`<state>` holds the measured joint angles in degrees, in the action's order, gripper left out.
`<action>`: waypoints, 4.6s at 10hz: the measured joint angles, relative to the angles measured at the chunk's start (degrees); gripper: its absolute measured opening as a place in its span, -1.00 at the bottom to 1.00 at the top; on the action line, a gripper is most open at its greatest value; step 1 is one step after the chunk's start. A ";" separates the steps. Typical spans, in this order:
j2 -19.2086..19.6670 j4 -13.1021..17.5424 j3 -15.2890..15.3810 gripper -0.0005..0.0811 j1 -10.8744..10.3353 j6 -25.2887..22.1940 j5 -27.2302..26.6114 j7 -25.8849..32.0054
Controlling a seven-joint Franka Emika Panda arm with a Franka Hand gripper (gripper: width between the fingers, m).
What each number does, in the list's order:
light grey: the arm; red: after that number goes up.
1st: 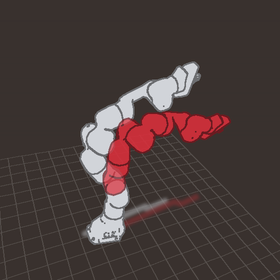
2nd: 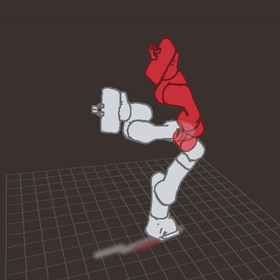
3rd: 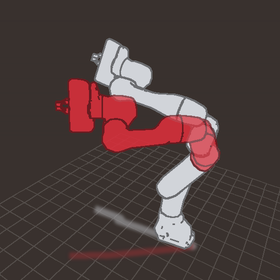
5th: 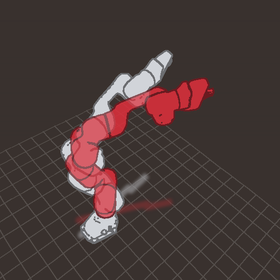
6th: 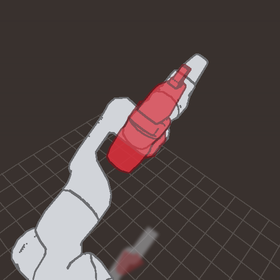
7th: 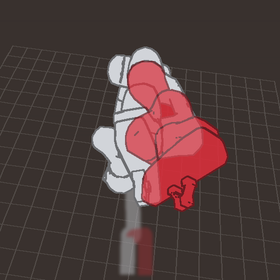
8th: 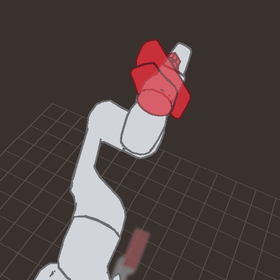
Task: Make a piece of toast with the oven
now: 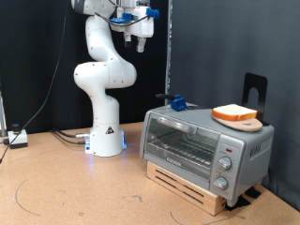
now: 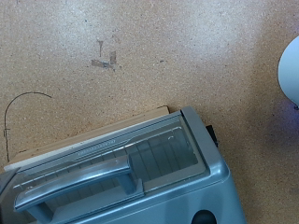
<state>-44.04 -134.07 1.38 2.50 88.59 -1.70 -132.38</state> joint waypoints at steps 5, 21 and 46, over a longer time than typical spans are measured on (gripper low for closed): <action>0.76 0.00 -0.13 0.99 -6.76 -0.31 1.76 27.35; -0.50 -3.76 -9.57 0.99 -21.56 16.08 -7.78 81.47; 2.79 -20.89 -17.31 0.99 -21.94 33.18 -6.77 105.42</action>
<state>-41.25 -154.95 -15.93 -19.44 121.77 -8.47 -26.96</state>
